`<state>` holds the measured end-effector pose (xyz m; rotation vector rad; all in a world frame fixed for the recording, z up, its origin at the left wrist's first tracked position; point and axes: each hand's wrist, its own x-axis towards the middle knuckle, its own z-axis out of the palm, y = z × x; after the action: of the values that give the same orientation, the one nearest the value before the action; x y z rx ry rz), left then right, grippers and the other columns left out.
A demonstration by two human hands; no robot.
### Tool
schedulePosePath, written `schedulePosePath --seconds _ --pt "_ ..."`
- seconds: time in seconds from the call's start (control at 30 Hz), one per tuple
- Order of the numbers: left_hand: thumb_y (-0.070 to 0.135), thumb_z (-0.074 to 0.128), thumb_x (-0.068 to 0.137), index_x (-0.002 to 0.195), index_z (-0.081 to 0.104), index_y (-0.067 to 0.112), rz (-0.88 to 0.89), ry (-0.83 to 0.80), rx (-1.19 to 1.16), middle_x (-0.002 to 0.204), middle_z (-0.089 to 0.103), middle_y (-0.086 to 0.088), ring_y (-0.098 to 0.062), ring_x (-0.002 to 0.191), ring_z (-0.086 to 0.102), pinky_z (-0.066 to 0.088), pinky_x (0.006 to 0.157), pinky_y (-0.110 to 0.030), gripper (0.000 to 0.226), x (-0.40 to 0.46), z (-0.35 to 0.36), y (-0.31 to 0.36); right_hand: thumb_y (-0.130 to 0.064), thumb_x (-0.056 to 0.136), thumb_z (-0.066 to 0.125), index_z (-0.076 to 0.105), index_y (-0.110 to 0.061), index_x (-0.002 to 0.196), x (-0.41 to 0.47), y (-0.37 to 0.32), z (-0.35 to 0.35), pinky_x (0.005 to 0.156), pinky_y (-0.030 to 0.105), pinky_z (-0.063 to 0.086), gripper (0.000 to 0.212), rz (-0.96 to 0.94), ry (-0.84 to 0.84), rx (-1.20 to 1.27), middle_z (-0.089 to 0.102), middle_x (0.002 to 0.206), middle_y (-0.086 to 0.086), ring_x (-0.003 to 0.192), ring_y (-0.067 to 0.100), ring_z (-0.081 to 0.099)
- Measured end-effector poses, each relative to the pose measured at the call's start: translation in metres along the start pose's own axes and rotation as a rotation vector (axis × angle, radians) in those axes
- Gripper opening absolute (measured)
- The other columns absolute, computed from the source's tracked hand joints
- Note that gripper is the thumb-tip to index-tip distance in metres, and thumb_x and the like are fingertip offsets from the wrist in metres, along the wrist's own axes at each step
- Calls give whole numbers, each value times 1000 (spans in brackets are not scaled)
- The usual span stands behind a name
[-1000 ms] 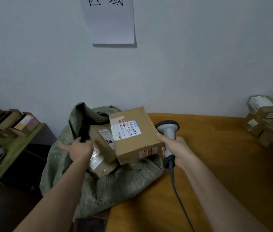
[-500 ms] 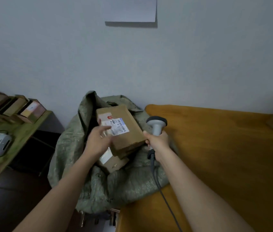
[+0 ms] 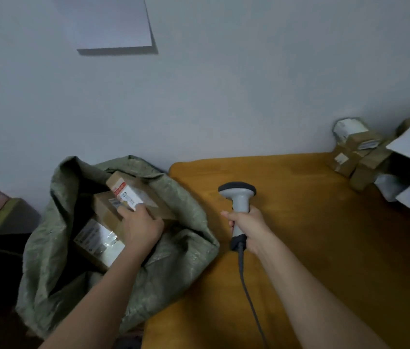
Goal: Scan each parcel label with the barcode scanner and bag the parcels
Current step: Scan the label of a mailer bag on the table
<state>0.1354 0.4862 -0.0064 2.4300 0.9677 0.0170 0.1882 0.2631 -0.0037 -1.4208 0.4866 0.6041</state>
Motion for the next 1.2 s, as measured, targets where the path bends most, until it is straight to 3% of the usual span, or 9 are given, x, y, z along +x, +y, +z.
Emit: schedulePosePath --seconds 0.1,0.37,0.57,0.63,0.83,0.9,0.97,1.07,1.2 --pt "27 60 87 111 52 6 90 9 -23 134 27 -20 -37 108 45 43 95 -42 33 -13 12 47 -7 89 70 55 -7 119 -14 -27 -47 44 24 43 34 -75 51 -12 54 67 4 50 12 50" --pt "21 61 90 121 51 5 332 -191 -55 138 18 -14 -32 115 45 44 100 -38 36 -90 89 207 -8 88 71 53 -9 121 -40 -81 -215 44 20 44 37 -259 268 41 56 77 5 53 9 52" --pt "21 58 94 127 48 6 438 -295 -41 139 18 -12 -22 85 51 45 75 -32 37 -162 154 329 -8 86 72 56 -10 114 -50 -122 -357 51 25 48 33 -401 427 65 59 79 7 54 10 53" --pt "19 57 95 131 46 8 521 -328 -19 141 23 -12 -21 88 52 43 74 -28 39 -185 181 368 -9 87 71 55 -10 111 -51 -133 -405 48 23 46 29 -425 486 45 57 77 6 55 11 53" --pt "15 59 90 143 42 17 966 -417 78 145 39 -5 -22 126 46 42 98 -27 55 -248 255 477 -9 86 69 54 -12 109 -47 -149 -527 60 31 47 28 -456 671 26 59 92 9 64 13 57" --pt "18 60 90 149 33 24 1116 -444 202 154 30 -4 -24 138 34 36 111 -39 65 -263 279 507 -10 86 69 55 -11 111 -40 -151 -555 62 32 47 29 -437 697 41 59 91 8 64 14 57" --pt "18 60 91 154 17 31 1254 -419 400 162 12 0 -25 148 13 18 120 -48 77 -273 302 529 -11 86 70 55 -11 113 -32 -150 -575 58 31 46 31 -407 709 67 60 87 7 63 13 57" --pt "10 58 92 153 -4 36 1385 -332 624 163 -9 -1 -26 149 -11 -4 118 -51 90 -281 334 547 -10 86 70 56 -13 112 -18 -147 -595 56 31 48 30 -358 695 134 59 80 5 62 12 56" --pt "16 45 100 154 -9 29 1406 -331 716 162 -13 -12 -30 148 -14 -3 121 -48 78 -277 354 553 -10 86 72 57 -14 110 -3 -148 -605 58 29 49 29 -334 685 205 60 80 4 63 12 55"
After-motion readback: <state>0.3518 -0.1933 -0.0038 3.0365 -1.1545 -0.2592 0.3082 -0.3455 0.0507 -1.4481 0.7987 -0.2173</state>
